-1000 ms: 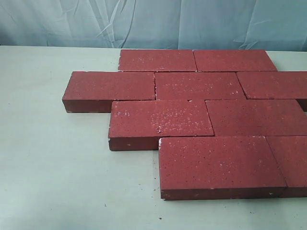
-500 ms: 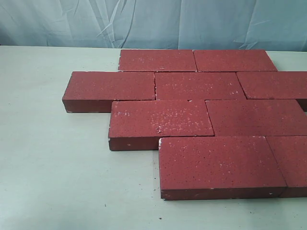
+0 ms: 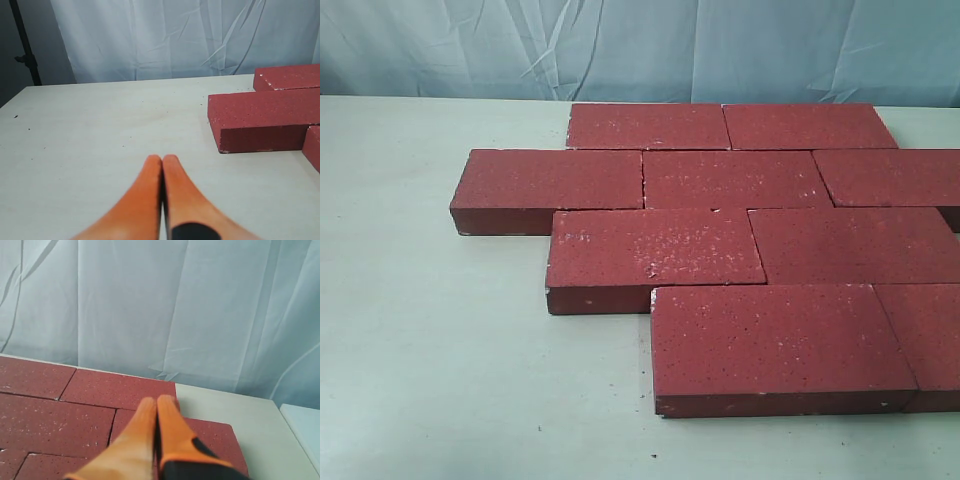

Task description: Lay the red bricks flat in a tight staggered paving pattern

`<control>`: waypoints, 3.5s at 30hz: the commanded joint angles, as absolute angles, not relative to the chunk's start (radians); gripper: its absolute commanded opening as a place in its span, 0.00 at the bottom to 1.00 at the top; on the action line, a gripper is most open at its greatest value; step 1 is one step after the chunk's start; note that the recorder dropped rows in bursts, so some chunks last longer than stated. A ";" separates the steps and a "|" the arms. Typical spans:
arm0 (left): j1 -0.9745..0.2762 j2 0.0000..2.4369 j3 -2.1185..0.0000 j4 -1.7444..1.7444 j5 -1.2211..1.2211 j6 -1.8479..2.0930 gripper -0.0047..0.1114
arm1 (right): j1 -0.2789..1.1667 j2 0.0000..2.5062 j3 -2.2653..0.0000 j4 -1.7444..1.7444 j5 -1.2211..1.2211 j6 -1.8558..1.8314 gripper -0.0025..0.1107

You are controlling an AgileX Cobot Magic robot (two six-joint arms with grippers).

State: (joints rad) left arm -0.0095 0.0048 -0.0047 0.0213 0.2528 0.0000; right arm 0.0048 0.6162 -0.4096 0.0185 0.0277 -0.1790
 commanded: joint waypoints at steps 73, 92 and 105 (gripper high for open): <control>-0.002 0.000 0.000 0.020 0.240 0.000 0.04 | 0.000 0.000 0.000 -0.031 0.303 0.000 0.01; -0.002 0.000 0.000 0.020 0.240 0.000 0.04 | 0.000 0.000 0.000 -0.031 0.303 0.000 0.01; -0.002 0.000 0.000 0.020 0.240 0.000 0.04 | 0.000 0.000 0.000 -0.031 0.303 0.000 0.01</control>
